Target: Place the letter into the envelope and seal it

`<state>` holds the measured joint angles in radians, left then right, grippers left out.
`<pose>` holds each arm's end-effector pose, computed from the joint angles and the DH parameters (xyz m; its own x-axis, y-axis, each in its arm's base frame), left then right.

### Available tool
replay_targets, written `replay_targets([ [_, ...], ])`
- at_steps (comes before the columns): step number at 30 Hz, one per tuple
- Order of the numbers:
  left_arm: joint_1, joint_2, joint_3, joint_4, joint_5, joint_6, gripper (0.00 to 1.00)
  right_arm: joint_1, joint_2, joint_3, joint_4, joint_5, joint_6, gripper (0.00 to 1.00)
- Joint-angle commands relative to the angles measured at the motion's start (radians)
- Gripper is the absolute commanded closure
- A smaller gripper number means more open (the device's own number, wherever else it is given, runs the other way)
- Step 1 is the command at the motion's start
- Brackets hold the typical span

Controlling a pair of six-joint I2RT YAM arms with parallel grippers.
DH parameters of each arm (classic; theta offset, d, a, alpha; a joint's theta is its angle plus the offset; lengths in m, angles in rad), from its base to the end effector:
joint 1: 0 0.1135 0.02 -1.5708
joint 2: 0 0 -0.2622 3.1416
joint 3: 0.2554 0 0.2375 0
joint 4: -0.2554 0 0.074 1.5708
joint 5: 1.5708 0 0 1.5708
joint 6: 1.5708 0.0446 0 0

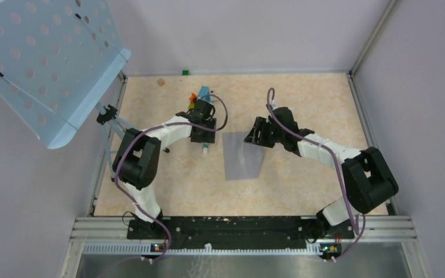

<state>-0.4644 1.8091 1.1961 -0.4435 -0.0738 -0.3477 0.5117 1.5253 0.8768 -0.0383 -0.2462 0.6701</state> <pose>0.3257 -0.1595 0.1820 -0.8730 0.0573 -0.4844 0.1242 0.9864 -0.1073 0.2721 0.1653 0.2101 -0.8303 0.2245 -0.5101 -0.1576 0.7833 0.6014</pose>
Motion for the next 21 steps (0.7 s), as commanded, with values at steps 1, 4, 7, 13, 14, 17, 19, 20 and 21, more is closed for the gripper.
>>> replay_targets([
  [1, -0.001, 0.043, 0.073, -0.017, -0.047, -0.03, 0.42, 0.002, -0.061, -0.013, 0.026, 0.004, -0.02, 0.47],
  [4, -0.004, 0.077, 0.1, -0.038, -0.076, -0.045, 0.48, 0.029, -0.059, -0.012, 0.03, 0.024, -0.023, 0.47],
  [7, -0.008, 0.101, 0.104, -0.044, -0.087, -0.054, 0.53, 0.063, -0.057, -0.009, 0.044, 0.05, -0.021, 0.47],
  [13, -0.011, 0.103, 0.046, -0.049, -0.09, -0.118, 0.72, 0.116, -0.038, -0.002, 0.098, 0.094, -0.018, 0.47],
  [14, -0.01, 0.091, 0.034, -0.045, -0.091, -0.139, 0.76, 0.122, -0.037, -0.002, 0.105, 0.102, -0.019, 0.47],
  [17, 0.001, 0.015, 0.006, -0.05, -0.075, -0.264, 0.95, 0.141, -0.041, -0.007, 0.141, 0.124, -0.024, 0.47],
  [19, 0.002, -0.043, 0.001, -0.071, -0.055, -0.381, 1.0, 0.162, -0.047, -0.008, 0.168, 0.149, -0.031, 0.47],
  [20, 0.002, -0.074, 0.002, -0.084, -0.049, -0.456, 1.0, 0.175, -0.05, -0.011, 0.185, 0.167, -0.035, 0.47],
  [21, 0.003, -0.104, 0.0, -0.094, -0.038, -0.525, 1.0, 0.191, -0.054, -0.014, 0.204, 0.185, -0.04, 0.46],
])
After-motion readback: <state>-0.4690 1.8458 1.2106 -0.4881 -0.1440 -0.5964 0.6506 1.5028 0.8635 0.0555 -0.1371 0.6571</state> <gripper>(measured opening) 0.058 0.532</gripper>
